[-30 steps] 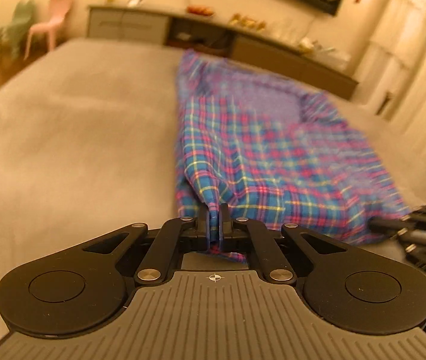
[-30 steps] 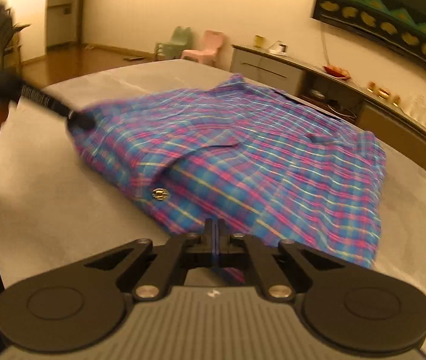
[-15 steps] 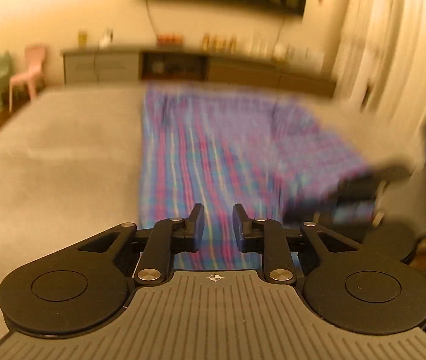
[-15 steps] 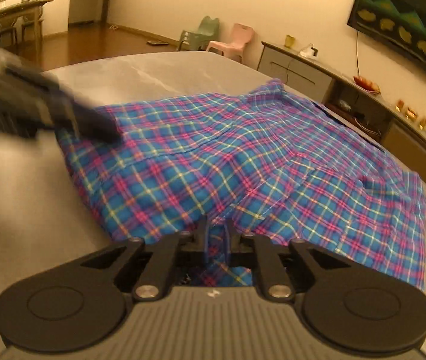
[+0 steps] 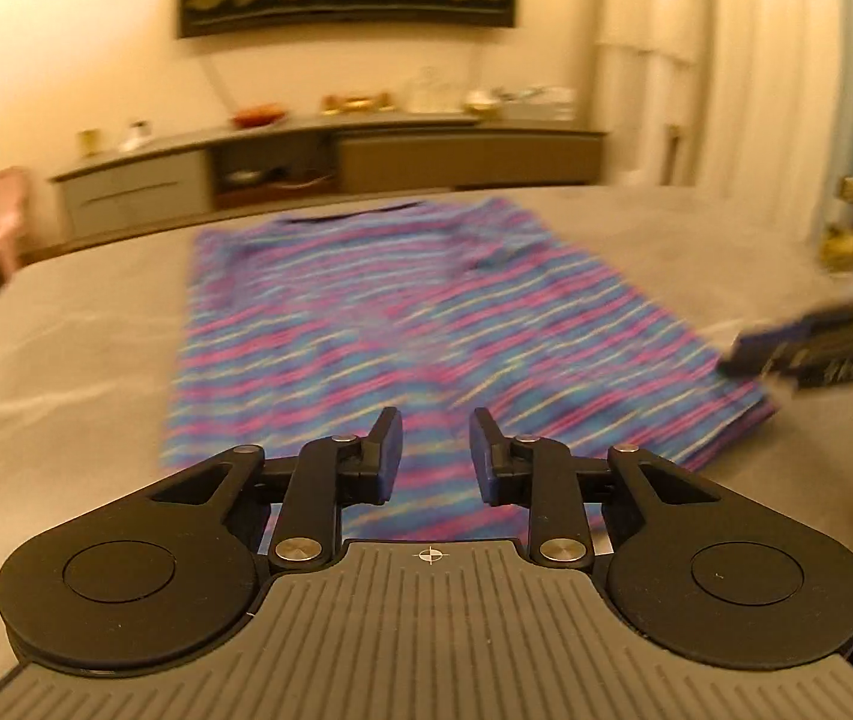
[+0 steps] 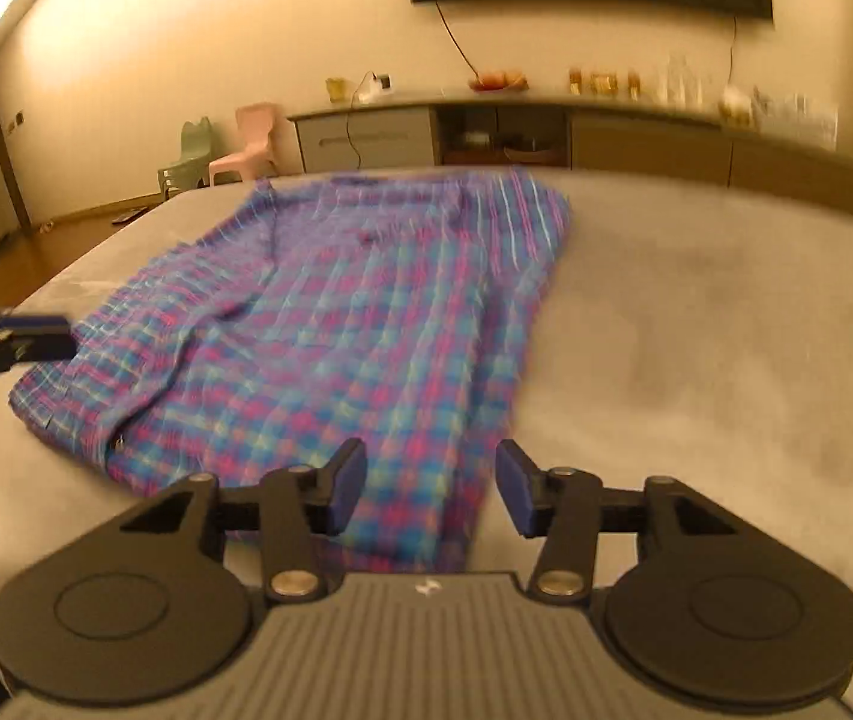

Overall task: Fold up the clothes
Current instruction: 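Release the folded hem with both grippers and pull back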

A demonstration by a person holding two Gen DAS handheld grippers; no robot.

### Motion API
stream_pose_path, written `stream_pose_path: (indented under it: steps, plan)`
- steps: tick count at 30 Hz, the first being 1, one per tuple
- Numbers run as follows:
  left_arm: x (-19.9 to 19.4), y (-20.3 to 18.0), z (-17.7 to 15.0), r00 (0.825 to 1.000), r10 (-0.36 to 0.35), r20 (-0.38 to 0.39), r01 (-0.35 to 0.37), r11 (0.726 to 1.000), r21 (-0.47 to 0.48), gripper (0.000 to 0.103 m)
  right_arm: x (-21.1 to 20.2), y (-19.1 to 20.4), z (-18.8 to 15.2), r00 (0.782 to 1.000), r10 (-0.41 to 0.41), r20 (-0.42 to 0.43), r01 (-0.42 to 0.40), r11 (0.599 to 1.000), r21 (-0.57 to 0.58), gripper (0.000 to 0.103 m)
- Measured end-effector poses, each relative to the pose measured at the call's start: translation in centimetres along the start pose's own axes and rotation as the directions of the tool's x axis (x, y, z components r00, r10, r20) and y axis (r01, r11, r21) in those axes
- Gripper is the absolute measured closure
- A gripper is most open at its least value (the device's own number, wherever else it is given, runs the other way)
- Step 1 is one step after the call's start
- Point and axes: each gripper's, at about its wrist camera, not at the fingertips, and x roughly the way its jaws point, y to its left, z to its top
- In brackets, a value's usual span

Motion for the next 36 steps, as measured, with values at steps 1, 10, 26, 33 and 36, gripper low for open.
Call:
stream_pose_path:
  steps: [1, 10, 26, 33, 36]
  plan:
    - [0.6, -0.6, 0.3, 1.0, -0.003, -0.003, 0.003, 1.0, 0.011, 0.085, 0.1, -0.1, -0.3, 0.999, 0.045, -0.006, -0.044, 0.999, 0.013, 0.075]
    - [5.3, -0.4, 0.1, 0.993, 0.068, -0.098, -0.076, 0.994, -0.08, 0.085, -4.2, 0.6, -3.1, 0.994, 0.096, 0.06, -0.097, 0.995, 0.008, 0.101]
    - [1.6, 0.8, -1.0, 0.985, 0.16, -0.065, -0.165, 0.984, -0.07, 0.077, -4.2, 3.7, -0.9, 0.988, -0.021, 0.151, 0.052, 0.978, -0.202, 0.071]
    - [0.5, 5.0, -4.9, 0.953, 0.263, -0.15, -0.282, 0.952, -0.12, 0.071, -0.3, 1.3, -2.0, 0.999, -0.047, -0.011, 0.046, 0.994, -0.098, 0.071]
    - [-0.8, 5.3, -4.5, 0.954, 0.266, -0.138, -0.285, 0.949, -0.139, 0.078, -1.2, 1.6, -0.9, 0.996, -0.091, 0.009, 0.091, 0.989, -0.113, 0.072]
